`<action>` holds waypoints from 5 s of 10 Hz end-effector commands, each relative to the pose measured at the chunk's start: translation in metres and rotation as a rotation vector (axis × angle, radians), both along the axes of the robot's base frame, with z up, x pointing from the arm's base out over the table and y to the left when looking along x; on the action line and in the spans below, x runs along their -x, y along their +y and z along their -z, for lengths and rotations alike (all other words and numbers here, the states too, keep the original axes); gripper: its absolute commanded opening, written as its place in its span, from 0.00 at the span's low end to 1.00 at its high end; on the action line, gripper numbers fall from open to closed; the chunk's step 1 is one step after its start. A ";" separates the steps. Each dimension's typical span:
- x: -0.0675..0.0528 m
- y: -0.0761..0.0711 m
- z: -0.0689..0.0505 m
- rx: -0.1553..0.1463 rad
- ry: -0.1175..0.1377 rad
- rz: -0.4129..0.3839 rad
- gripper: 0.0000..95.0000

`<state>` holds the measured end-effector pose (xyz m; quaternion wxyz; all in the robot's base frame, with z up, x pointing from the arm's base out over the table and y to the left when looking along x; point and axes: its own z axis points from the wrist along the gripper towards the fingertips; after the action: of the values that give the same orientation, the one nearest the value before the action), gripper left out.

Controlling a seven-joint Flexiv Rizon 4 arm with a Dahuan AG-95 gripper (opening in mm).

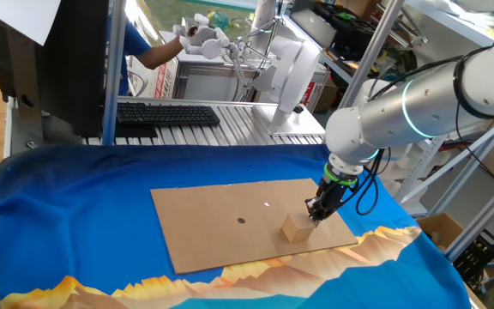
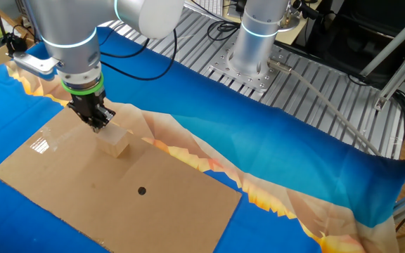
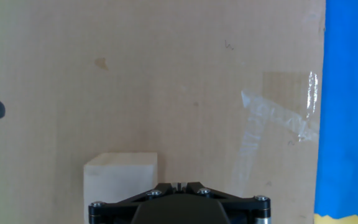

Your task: Use the gripper to push the small block from left to right

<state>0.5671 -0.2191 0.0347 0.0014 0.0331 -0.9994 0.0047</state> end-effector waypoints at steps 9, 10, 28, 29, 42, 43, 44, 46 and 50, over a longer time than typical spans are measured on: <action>0.003 0.009 0.003 -0.009 -0.017 0.037 0.00; 0.003 0.011 0.003 -0.007 -0.016 0.044 0.00; 0.022 0.024 0.006 -0.015 -0.021 0.103 0.00; 0.023 0.025 0.006 -0.016 -0.021 0.109 0.00; 0.013 0.051 0.007 -0.010 -0.024 0.159 0.00; 0.011 0.053 0.007 -0.007 -0.025 0.160 0.00; 0.012 0.055 0.006 0.003 -0.026 0.158 0.00; 0.016 0.062 0.004 0.009 -0.030 0.178 0.00; 0.022 0.075 0.008 0.022 -0.033 0.193 0.00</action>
<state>0.5456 -0.1437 0.0298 -0.0205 -0.0699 -0.9972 0.0192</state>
